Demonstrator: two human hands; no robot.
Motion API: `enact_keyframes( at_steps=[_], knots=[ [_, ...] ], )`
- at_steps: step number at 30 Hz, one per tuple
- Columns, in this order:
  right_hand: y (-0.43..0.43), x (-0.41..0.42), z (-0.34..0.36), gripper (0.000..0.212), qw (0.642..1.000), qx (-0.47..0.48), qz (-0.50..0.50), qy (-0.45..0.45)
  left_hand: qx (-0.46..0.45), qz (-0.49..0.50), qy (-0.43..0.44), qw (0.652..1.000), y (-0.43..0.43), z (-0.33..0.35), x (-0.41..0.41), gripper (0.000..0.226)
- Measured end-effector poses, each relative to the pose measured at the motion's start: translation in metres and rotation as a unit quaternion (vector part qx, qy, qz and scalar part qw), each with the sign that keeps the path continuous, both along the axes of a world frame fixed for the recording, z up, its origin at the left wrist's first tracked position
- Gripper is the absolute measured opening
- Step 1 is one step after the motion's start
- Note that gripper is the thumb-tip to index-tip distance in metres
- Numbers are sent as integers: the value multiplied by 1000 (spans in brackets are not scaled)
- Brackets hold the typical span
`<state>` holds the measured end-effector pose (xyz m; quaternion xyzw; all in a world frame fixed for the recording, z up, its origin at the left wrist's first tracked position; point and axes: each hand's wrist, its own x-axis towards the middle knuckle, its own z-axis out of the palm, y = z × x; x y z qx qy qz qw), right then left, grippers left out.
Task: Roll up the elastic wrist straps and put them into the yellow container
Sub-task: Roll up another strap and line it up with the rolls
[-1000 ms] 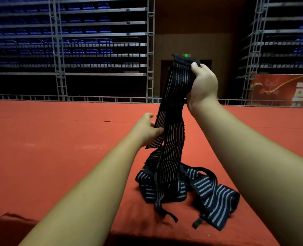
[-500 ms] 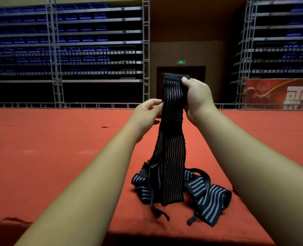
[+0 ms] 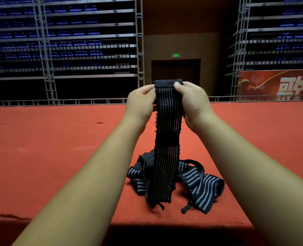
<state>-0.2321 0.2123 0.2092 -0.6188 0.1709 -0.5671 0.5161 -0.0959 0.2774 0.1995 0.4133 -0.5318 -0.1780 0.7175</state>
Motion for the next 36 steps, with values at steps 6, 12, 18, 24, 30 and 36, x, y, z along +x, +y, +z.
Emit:
enact_keyframes(
  at_steps=[6,12,18,24,30,36],
  knots=[
    [1,1,-5,22,1000,-13,-6,-6,15,-24,83,996,6,6,-11,25],
    [3,-1,-6,24,999,-29,-25,15,29,-46,90,994,12,5,-14,26],
    [0,-2,-14,27,992,-80,-73,60,37,-54,70,995,9,-3,-3,28],
    [-6,4,-25,29,989,-71,-106,80,46,-64,73,994,3,-11,1,30],
    [-11,13,-30,37,986,-71,-126,77,45,-48,73,995,0,-17,1,28],
    [-15,13,-37,37,981,-78,-152,89,59,-51,59,995,2,-20,0,32]
  ],
)
